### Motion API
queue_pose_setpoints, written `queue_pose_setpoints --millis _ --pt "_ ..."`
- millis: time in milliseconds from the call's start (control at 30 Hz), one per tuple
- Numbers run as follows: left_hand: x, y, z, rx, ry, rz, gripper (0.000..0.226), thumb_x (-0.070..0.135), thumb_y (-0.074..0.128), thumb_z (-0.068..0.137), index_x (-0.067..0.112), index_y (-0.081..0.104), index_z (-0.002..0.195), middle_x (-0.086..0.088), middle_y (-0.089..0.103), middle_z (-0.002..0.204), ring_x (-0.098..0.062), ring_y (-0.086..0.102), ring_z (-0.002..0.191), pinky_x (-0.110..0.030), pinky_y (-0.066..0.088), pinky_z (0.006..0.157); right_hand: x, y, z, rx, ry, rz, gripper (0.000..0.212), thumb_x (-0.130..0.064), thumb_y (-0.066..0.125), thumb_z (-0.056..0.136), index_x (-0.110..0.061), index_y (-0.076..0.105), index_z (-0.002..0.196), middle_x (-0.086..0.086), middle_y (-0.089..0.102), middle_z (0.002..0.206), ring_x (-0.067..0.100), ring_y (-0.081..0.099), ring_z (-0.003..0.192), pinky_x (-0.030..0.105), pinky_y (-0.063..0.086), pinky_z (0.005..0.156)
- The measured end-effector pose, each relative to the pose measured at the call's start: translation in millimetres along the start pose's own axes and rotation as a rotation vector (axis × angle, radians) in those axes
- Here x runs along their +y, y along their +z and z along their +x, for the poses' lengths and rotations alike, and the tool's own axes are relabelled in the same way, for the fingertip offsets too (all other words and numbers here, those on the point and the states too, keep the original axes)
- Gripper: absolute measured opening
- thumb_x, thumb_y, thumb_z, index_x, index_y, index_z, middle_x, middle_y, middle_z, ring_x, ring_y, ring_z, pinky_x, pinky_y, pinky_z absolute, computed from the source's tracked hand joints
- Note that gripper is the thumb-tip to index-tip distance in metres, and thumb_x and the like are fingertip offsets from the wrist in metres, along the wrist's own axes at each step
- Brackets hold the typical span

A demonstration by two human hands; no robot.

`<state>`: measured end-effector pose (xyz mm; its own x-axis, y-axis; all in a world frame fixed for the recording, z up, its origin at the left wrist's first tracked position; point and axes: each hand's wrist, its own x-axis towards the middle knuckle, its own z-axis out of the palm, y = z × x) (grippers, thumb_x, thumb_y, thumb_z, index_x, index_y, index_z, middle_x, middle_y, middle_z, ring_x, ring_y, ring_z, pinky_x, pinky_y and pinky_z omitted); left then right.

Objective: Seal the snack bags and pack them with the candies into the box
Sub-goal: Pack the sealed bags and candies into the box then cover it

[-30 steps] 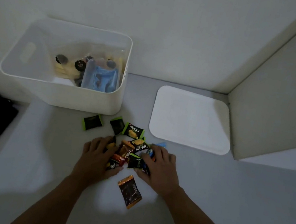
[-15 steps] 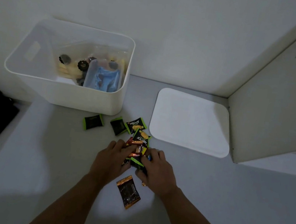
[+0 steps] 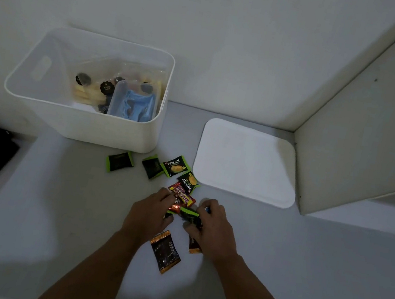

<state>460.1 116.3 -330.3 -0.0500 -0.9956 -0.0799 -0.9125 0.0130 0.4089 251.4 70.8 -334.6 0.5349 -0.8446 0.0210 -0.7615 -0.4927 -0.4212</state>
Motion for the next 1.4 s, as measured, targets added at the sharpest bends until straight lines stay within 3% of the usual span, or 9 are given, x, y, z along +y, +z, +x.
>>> queue_pose_setpoints --millis 167,367,533,633,833,1000,1233,1333,1400 --pt "3.8 -12.2 -6.6 -0.026 -0.119 -0.036 0.048 0.035 0.067 0.088 0.015 0.057 0.131 -0.002 0.056 0.125 -0.018 0.063 0.079 -0.025 0.045 0.059 -2.3 -20.8 3.2 0.036 0.154 0.096 0.056 -0.060 0.050 0.085 -0.014 0.066 0.113 -0.001 0.047 0.121 0.015 0.048 0.101 0.030 0.051 0.068" --pt "16.0 -77.9 -10.4 0.021 -0.160 -0.044 0.044 0.031 0.068 0.083 0.018 0.059 0.123 -0.002 0.057 0.120 -0.023 0.065 0.080 -0.031 0.051 0.061 -30.6 -73.0 24.3 0.085 0.149 0.114 0.054 -0.054 0.048 0.083 -0.016 0.065 0.118 -0.004 0.046 0.116 0.015 0.049 0.101 0.034 0.053 0.068" --pt "19.0 -174.5 3.7 0.202 -0.135 0.026 0.048 0.033 0.071 0.078 0.017 0.061 0.122 -0.002 0.060 0.112 -0.028 0.069 0.086 -0.037 0.057 0.062 -78.7 -137.5 85.7 0.018 0.163 0.139 0.036 -0.048 0.059 0.085 -0.014 0.062 0.095 0.001 0.048 0.104 0.020 0.054 0.091 0.036 0.050 0.067" --pt "7.9 -239.3 13.1 0.313 -0.145 0.049 0.050 0.034 0.068 0.081 0.018 0.059 0.128 -0.004 0.061 0.124 -0.031 0.067 0.097 -0.038 0.057 0.071 -125.2 -182.8 132.4 -0.034 0.143 0.257 0.027 -0.042 0.063 0.084 -0.020 0.051 0.074 0.005 0.049 0.095 0.023 0.058 0.079 0.031 0.042 0.060" --pt "-51.5 -324.4 32.0 0.363 -0.264 0.049 0.049 0.036 0.068 0.087 0.020 0.056 0.131 -0.005 0.060 0.120 -0.031 0.064 0.107 -0.040 0.052 0.081 -217.3 -223.3 208.6 -0.134 0.005 0.356 0.021 -0.024 0.068 0.088 -0.024 0.057 0.070 -0.007 0.053 0.069 0.008 0.052 0.062 0.022 0.034 0.052" --pt "-119.3 -350.7 56.7 0.189 -0.362 0.077 0.043 0.039 0.066 0.084 0.021 0.057 0.122 -0.005 0.061 0.117 -0.027 0.061 0.108 -0.035 0.046 0.078 -267.8 -190.6 266.8 -0.286 0.077 0.393 0.015 -0.024 0.068 0.089 -0.016 0.062 0.078 0.003 0.060 0.076 0.018 0.055 0.075 0.025 0.041 0.063" --pt "-194.5 -340.9 100.2 -0.121 -0.360 0.050 0.034 0.029 0.066 0.080 0.019 0.060 0.112 -0.005 0.066 0.113 -0.024 0.065 0.096 -0.030 0.048 0.069 -298.6 -118.3 320.1 -0.584 0.413 0.469 0.026 -0.034 0.063 0.091 -0.009 0.063 0.098 0.005 0.062 0.078 0.018 0.057 0.066 0.029 0.052 0.059" --pt "-204.6 -330.2 110.9 -0.328 -0.382 0.015 0.041 0.023 0.072 0.081 0.012 0.060 0.119 -0.011 0.069 0.112 -0.024 0.067 0.083 -0.026 0.052 0.052 -305.7 -92.9 326.8 -0.681 0.436 0.562 0.033 -0.031 0.066 0.091 -0.004 0.068 0.110 0.014 0.073 0.104 0.030 0.070 0.091 0.043 0.059 0.085" --pt "-206.5 -322.8 115.8 -0.406 -0.375 0.047 0.047 0.027 0.076 0.081 0.007 0.059 0.119 -0.013 0.068 0.108 -0.026 0.066 0.084 -0.023 0.044 0.046 -308.0 -87.0 326.7 -0.660 0.481 0.580 0.042 -0.035 0.069 0.089 -0.007 0.066 0.119 0.017 0.070 0.116 0.035 0.067 0.104 0.046 0.060 0.084"
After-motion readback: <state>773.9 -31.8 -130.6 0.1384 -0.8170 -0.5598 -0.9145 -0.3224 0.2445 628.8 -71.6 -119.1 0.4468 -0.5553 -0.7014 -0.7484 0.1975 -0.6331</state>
